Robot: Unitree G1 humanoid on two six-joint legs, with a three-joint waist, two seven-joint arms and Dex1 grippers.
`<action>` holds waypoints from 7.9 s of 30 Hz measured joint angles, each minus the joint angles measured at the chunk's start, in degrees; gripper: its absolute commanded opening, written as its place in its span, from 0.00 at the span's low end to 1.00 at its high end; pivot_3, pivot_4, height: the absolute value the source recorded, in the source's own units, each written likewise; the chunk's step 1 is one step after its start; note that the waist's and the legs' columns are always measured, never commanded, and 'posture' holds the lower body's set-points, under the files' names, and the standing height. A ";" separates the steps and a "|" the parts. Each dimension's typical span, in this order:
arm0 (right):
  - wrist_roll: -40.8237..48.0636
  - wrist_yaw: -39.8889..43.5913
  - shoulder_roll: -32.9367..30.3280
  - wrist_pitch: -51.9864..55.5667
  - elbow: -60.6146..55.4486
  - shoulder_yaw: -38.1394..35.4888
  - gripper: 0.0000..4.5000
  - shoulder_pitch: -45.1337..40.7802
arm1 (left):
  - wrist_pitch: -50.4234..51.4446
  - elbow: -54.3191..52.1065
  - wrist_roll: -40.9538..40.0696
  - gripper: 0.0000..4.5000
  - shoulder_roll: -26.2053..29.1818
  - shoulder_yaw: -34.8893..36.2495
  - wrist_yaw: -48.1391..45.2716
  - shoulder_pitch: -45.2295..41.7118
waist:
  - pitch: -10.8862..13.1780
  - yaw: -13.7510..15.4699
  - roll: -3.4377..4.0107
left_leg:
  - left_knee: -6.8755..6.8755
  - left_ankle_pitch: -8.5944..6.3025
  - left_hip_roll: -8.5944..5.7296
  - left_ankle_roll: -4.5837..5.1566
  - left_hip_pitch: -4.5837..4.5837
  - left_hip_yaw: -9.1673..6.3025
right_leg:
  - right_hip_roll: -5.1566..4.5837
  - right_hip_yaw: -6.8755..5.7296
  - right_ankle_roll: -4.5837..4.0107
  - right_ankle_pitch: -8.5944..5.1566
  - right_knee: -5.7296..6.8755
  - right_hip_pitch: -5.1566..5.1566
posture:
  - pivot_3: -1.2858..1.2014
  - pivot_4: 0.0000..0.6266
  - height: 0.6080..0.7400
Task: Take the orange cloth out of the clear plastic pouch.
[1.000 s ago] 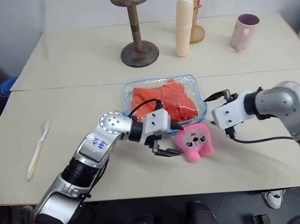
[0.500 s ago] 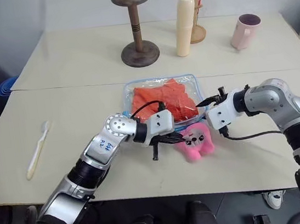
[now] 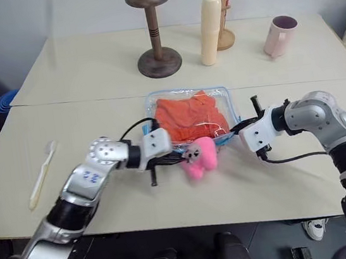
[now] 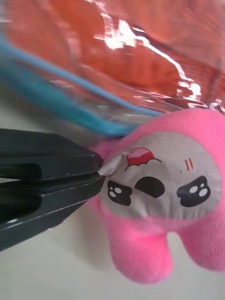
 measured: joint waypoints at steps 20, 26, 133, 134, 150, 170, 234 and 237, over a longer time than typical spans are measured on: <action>0.42 -2.07 -1.94 -9.80 4.64 -0.14 0.00 0.41 | 11.55 1.71 -13.95 0.00 20.85 32.58 -1.47 16.11 | 0.02 -0.17 0.02 | -0.04 -0.01 -0.01 -0.01 -0.01 -0.06 | -0.03 -0.04 0.00 0.00 -0.06 0.03 | 0.52 0.24 1.00; 5.77 1.00 -1.97 -5.83 2.82 -0.31 0.39 4.54 | 14.66 -0.91 -16.66 0.15 16.81 29.34 1.23 15.71 | 0.02 0.15 0.02 | -0.04 -0.01 -0.02 -0.01 -0.01 -0.06 | -0.05 -0.05 0.00 0.00 -0.04 0.04 | 0.52 0.24 1.00; -14.48 -31.74 13.74 37.38 -38.19 -0.32 1.00 24.94 | 10.46 -1.59 -6.94 0.00 -12.77 4.43 12.21 -8.05 | 0.03 0.15 -0.08 | 0.17 -0.03 -0.14 0.03 0.06 -0.03 | -0.04 0.01 0.06 0.03 0.14 0.08 | 0.52 0.24 1.00; -15.49 -31.22 13.74 36.18 -36.89 0.57 1.00 23.09 | 10.48 -1.60 -6.97 0.00 -12.85 4.39 12.21 -8.06 | 0.03 0.11 -0.08 | 0.18 -0.03 -0.14 0.03 0.06 -0.01 | -0.04 0.03 0.06 0.03 0.14 0.08 | 0.52 0.24 1.00; -20.64 -28.12 20.72 27.58 -19.89 7.20 0.85 8.77 | 13.09 -5.15 -7.52 0.00 -15.12 4.02 14.53 -5.78 | -0.17 -1.85 -0.38 | 0.19 0.03 -0.04 -0.15 0.55 0.02 | 0.12 0.33 0.06 0.03 0.38 0.31 | 0.52 0.24 1.00; -18.81 -29.14 23.11 32.34 -18.98 6.18 0.01 11.35 | 6.77 3.22 -6.49 0.00 -13.71 4.54 15.90 -2.62 | -0.19 -0.49 -0.41 | -0.27 -0.03 -0.08 -0.38 0.95 -0.11 | 0.63 1.56 0.05 0.03 0.32 0.17 | 0.52 0.24 1.00; -6.12 -21.56 -11.44 15.84 -13.62 -35.74 0.01 44.04 | 8.36 -5.18 -4.89 0.00 -1.49 -0.83 3.69 -3.13 | -0.16 0.66 -0.43 | -0.46 -0.03 0.05 -0.39 0.95 -0.06 | 0.78 1.69 0.06 0.03 -0.06 0.23 | 0.52 0.24 1.00; -8.16 -24.23 -6.28 22.42 -12.06 -30.35 0.01 40.04 | 8.37 -6.58 -4.88 0.00 0.95 -2.64 1.18 -1.94 | -0.16 0.35 -0.38 | -0.44 -0.03 0.03 -0.39 0.93 -0.01 | 0.78 1.73 0.06 0.03 0.00 0.20 | 0.52 0.24 1.00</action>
